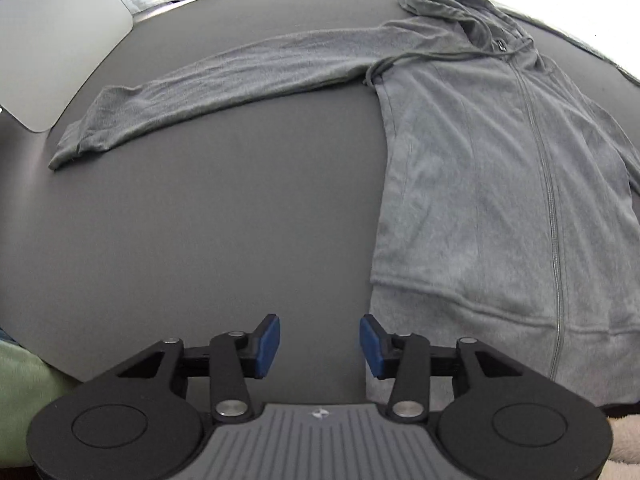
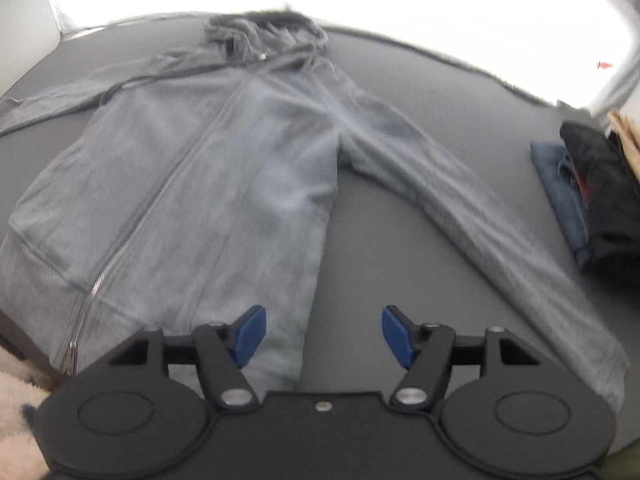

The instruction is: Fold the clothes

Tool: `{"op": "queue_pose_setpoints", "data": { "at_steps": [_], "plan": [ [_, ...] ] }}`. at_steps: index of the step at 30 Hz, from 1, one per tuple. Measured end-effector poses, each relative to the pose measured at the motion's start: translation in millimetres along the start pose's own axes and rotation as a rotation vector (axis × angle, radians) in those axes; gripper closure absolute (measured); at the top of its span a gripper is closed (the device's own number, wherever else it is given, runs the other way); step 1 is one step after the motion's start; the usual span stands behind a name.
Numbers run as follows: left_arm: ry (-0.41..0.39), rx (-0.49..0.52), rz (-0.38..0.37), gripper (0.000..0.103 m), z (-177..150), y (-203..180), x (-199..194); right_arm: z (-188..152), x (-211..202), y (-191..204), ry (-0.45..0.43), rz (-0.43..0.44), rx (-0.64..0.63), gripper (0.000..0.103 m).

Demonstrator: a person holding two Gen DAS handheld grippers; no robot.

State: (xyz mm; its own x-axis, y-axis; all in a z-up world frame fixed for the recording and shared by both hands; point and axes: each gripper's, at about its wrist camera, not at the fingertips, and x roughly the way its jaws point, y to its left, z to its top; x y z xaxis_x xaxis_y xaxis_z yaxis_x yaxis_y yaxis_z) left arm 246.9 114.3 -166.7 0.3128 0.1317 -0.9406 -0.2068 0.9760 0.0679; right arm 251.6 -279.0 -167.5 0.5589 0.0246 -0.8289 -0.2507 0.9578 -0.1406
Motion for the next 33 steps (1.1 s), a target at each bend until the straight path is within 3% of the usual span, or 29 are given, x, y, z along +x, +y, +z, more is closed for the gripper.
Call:
{"op": "queue_pose_setpoints", "data": {
  "at_steps": [5, 8, 9, 17, 20, 23, 29, 31, 33],
  "plan": [
    [-0.071, -0.030, -0.018, 0.046, 50, 19, 17, 69, 26, 46, -0.152, 0.044, -0.109, 0.033],
    [-0.086, -0.078, -0.033, 0.046, 86, 34, 39, 108, 52, 97, -0.217, 0.068, -0.225, 0.042],
    [-0.091, -0.103, -0.040, 0.046, 99, 40, 47, 125, 63, 118, -0.234, 0.066, -0.292, 0.049],
    [-0.069, -0.254, -0.087, 0.044, 180, 70, 118, 178, 149, 237, -0.324, -0.023, -0.862, 0.060],
    [-0.056, -0.267, -0.093, 0.043, 196, 72, 138, 195, 165, 255, -0.361, 0.003, -0.965, 0.061],
    [-0.084, -0.256, -0.107, 0.026, 201, 66, 143, 204, 176, 271, -0.398, 0.047, -1.066, 0.061],
    [-0.081, -0.188, -0.049, 0.022, 203, 51, 147, 203, 190, 287, -0.475, 0.054, -1.265, 0.064],
    [-0.076, -0.190, -0.052, 0.018, 205, 51, 148, 208, 189, 285, -0.462, 0.078, -1.252, 0.068],
    [-0.071, -0.200, -0.057, 0.016, 207, 51, 150, 216, 189, 279, -0.432, 0.110, -1.154, 0.092]
  ]
}}
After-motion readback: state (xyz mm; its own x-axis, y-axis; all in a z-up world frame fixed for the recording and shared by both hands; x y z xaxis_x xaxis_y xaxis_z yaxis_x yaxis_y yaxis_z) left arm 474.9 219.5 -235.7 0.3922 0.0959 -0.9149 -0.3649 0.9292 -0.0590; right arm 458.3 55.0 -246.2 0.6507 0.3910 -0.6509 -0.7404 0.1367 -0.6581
